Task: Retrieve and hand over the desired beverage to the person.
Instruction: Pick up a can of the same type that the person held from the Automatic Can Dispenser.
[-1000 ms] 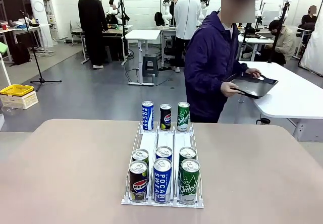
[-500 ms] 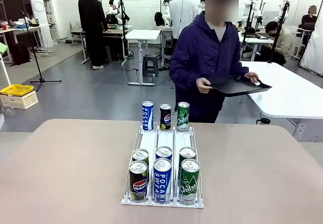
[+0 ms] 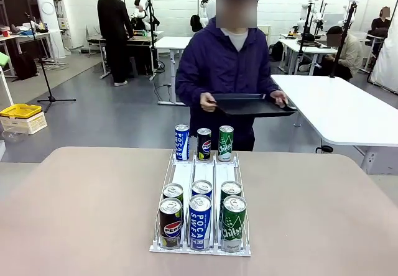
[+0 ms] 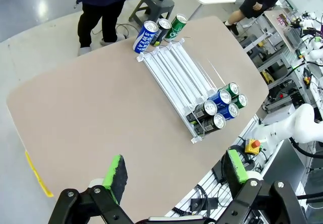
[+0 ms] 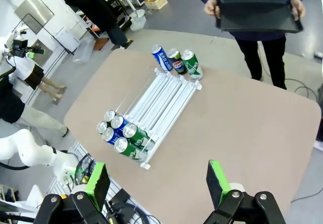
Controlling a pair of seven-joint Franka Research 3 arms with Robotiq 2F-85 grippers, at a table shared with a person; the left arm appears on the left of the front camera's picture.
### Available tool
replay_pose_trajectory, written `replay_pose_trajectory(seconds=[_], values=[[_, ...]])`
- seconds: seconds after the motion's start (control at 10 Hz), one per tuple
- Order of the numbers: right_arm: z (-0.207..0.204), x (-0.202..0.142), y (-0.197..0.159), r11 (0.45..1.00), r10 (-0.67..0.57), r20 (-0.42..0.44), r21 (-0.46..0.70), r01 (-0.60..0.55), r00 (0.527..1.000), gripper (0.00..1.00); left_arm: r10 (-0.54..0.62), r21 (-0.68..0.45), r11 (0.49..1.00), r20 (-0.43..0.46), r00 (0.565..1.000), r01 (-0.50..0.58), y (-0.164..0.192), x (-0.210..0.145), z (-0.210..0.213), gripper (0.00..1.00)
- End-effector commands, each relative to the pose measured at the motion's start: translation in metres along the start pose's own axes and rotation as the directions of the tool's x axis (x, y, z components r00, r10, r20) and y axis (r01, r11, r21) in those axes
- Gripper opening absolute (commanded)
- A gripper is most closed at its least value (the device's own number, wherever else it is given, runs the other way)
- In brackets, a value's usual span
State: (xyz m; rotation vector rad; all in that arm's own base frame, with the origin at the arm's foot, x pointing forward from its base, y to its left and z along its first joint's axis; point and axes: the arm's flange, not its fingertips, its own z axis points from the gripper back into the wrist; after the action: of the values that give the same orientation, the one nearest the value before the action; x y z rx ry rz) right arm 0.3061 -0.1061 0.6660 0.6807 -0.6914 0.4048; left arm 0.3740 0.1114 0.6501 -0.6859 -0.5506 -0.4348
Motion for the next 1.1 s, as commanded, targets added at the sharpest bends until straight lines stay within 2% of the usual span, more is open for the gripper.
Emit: replay_pose_trajectory(seconds=[0.0,1.0], values=[[-0.0007,0.0021,-0.0006,0.999,0.016,0.012,0.029,-0.016,1.000,1.00,-0.009,-0.015,1.000,0.007,1.000,0.009,0.0004,0.0009,0.0014,1.00],[-0.0007,0.0021,-0.0006,0.999,0.016,0.012,0.029,-0.016,1.000,1.00,-0.009,-0.015,1.000,0.007,1.000,0.009,0.0004,0.0009,0.0014,1.00]])
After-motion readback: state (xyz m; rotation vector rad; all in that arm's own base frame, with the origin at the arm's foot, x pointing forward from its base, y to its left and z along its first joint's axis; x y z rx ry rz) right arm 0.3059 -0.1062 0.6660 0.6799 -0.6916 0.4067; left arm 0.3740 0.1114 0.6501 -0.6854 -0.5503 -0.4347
